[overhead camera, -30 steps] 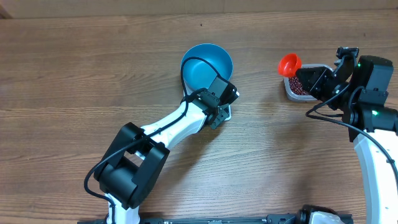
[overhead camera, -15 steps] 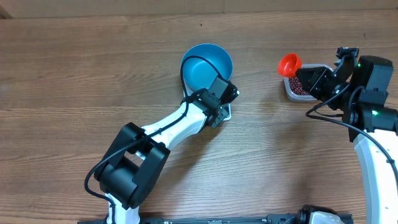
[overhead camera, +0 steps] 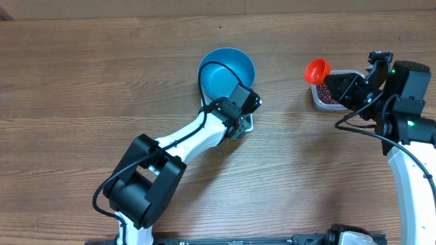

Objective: Scoop item into bowl and weigh 150g on scale

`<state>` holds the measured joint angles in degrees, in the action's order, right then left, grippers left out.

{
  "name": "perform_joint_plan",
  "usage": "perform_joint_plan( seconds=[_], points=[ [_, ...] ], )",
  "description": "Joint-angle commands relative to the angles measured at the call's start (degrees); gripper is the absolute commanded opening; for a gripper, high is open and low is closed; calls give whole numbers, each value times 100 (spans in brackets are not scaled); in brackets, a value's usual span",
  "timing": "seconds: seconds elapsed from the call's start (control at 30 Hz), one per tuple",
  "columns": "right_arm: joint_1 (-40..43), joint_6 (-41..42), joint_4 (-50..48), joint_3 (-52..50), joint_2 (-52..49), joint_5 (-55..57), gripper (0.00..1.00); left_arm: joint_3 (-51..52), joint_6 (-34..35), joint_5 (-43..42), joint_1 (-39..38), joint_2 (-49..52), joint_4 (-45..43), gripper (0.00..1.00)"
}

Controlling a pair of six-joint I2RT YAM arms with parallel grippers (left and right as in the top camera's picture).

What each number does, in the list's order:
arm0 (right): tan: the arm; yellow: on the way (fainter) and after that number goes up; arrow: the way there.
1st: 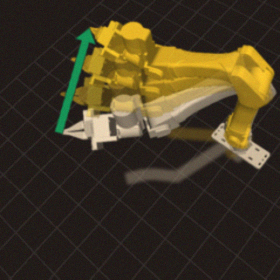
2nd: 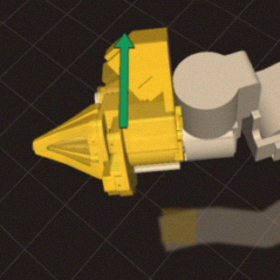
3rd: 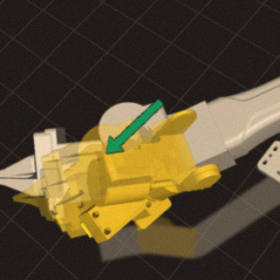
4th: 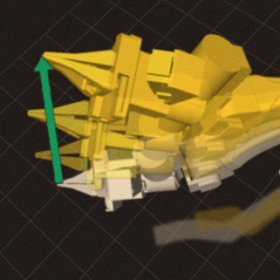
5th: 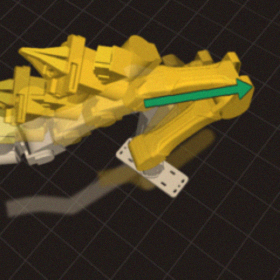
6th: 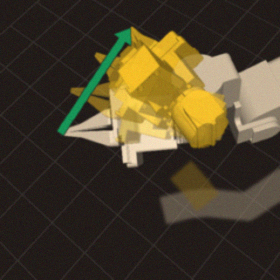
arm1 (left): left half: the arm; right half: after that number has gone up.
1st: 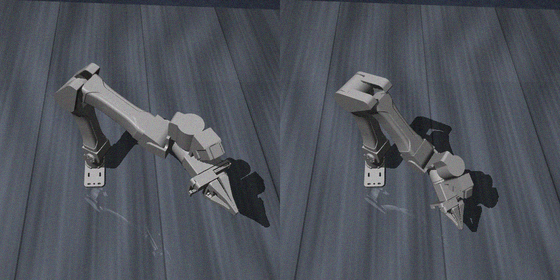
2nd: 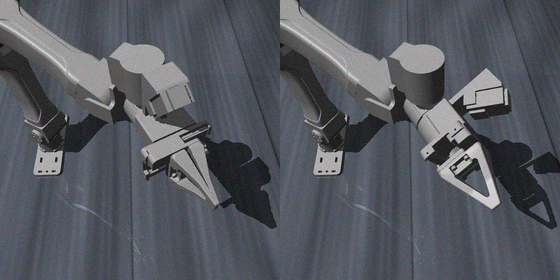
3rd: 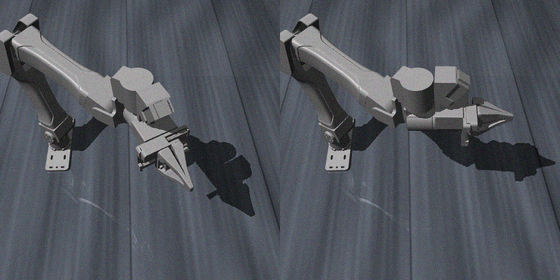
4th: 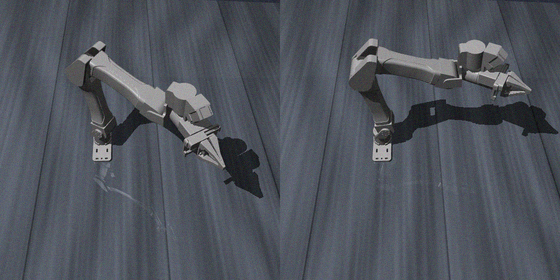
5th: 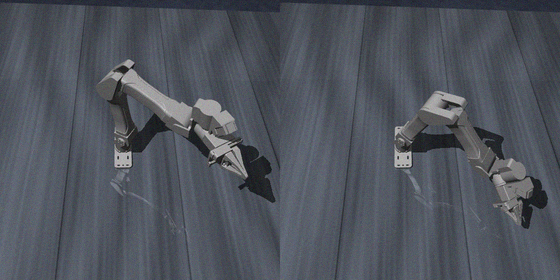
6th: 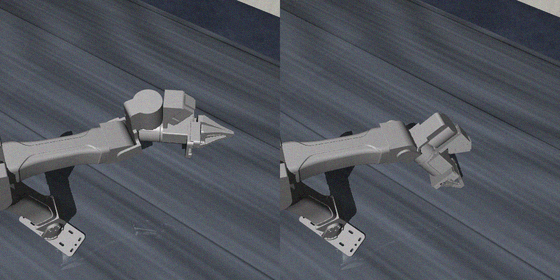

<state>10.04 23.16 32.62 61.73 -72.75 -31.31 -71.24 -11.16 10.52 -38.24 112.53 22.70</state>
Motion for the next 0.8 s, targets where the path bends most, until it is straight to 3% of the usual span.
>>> perform_joint_plan(
  seconds=[0.0,0.4,0.77],
  points=[
    [22,-74,-11,103,116,-28,4,190,-90,39,-2,63,24,4],
    [22,-74,-17,103,116,-26,4,118,-87,57,-4,22,-74,4],
    [22,-74,-83,103,116,-28,4,-120,-92,31,-98,-916,457,4]
  ],
)
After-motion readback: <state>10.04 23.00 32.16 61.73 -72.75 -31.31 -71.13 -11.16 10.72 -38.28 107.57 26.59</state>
